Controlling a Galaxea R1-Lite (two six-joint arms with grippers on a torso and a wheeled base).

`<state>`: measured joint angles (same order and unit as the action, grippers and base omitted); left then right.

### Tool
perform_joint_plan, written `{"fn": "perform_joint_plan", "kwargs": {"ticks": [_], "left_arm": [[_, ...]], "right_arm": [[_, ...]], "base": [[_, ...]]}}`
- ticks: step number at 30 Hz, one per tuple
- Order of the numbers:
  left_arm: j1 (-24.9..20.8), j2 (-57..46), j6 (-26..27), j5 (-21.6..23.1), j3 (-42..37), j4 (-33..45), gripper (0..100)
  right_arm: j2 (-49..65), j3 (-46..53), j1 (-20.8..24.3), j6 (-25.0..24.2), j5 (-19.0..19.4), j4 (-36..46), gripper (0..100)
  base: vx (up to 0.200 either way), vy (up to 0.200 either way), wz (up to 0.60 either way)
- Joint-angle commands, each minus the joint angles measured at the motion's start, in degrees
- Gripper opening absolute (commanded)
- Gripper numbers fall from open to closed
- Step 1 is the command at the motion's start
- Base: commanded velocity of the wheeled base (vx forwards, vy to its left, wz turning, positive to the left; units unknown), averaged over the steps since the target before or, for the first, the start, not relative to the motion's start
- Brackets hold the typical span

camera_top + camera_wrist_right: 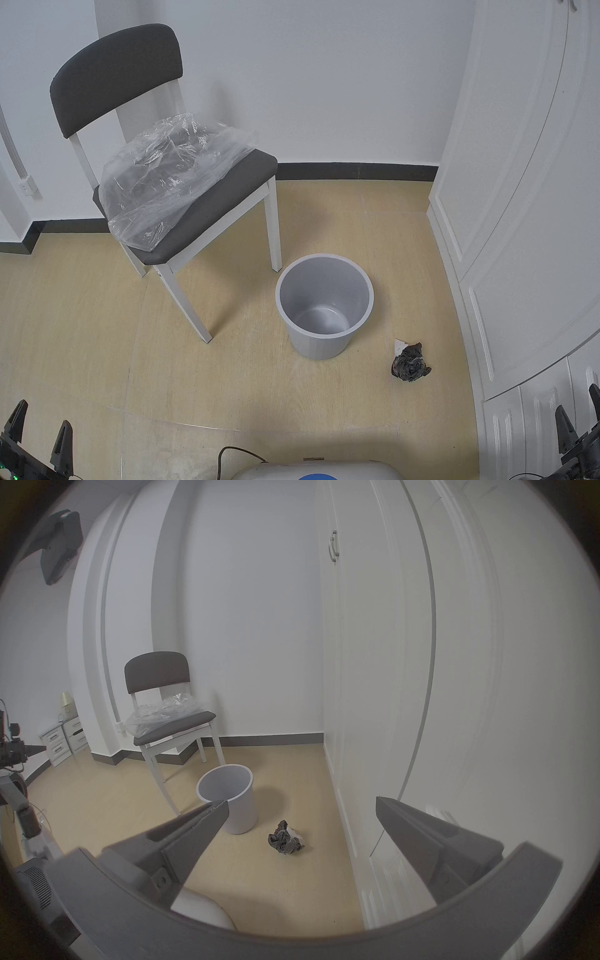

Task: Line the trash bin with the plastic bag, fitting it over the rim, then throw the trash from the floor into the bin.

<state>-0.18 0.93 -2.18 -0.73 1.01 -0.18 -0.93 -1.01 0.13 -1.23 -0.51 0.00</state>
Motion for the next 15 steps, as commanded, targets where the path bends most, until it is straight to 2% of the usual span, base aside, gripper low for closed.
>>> {"fn": "perform_joint_plan", "kwargs": {"ticks": [1,10,15], "left_arm": [[0.01,-0.66,-0.02,0.03,-0.92,0.01,100],[-0.08,-0.66,0.69,0.20,-0.92,-0.08,100],[-0.08,-0.84,3.68,1.00,-1.01,0.09,100]], "right_arm": [[0.93,1.01,0.04,0.00,-0.02,0.00,100],[0.93,1.01,0.04,0.09,-0.02,0.00,100],[0.93,1.01,-0.05,0.18,-0.02,0.00,100]], "base": [[0.000,0.000,0.00],[0.000,0.000,0.00],[0.000,0.000,0.00]]}}
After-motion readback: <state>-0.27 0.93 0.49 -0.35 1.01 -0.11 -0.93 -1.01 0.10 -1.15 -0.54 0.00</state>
